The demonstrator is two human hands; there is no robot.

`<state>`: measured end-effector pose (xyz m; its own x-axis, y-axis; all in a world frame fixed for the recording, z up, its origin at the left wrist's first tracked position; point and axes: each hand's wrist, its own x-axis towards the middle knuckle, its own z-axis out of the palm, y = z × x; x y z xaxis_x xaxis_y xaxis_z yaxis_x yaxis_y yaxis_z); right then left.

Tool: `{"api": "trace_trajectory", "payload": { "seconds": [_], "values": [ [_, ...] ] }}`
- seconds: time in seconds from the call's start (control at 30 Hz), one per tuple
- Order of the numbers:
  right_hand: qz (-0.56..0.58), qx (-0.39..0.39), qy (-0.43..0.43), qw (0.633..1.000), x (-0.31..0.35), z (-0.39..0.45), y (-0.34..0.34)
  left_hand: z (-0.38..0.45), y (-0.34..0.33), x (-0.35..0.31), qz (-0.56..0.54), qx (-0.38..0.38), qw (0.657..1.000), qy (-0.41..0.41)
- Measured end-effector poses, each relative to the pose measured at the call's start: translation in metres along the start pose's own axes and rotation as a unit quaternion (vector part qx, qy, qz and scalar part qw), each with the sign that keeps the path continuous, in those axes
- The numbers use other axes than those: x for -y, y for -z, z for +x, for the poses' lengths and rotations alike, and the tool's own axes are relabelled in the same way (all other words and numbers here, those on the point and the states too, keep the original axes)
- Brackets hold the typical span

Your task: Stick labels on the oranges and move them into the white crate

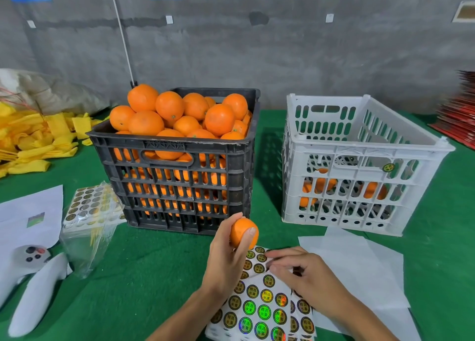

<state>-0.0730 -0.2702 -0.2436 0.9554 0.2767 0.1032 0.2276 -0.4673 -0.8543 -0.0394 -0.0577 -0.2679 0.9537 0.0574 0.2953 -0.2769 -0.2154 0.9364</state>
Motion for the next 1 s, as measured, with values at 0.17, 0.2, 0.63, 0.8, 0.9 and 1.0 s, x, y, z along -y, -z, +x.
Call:
{"api": "trace_trajectory", "payload": {
  "seconds": [0.17,0.2,0.63,0.8,0.9,1.0],
  "values": [
    [0.002,-0.045,-0.029,0.999,0.008,0.003,-0.008,-0.001,0.001,-0.003,0.031,0.026,0.999,-0.024],
    [0.022,-0.076,-0.037,0.996,0.010,0.004,-0.010,-0.002,0.001,-0.004,0.038,0.033,0.998,-0.031],
    [-0.024,-0.264,0.102,0.959,0.020,0.012,-0.029,-0.002,-0.004,-0.020,0.170,0.083,0.976,-0.113],
    [-0.227,-0.192,0.207,0.932,0.027,0.005,-0.020,0.004,-0.007,-0.046,0.049,0.023,0.996,-0.066],
    [-0.328,-0.277,0.254,0.867,0.043,0.011,-0.002,0.016,-0.019,-0.082,0.022,0.029,0.999,-0.040],
    [-0.316,-0.393,0.270,0.820,0.064,0.020,0.035,0.031,-0.034,-0.132,-0.005,0.105,0.991,-0.077]
  ]
}}
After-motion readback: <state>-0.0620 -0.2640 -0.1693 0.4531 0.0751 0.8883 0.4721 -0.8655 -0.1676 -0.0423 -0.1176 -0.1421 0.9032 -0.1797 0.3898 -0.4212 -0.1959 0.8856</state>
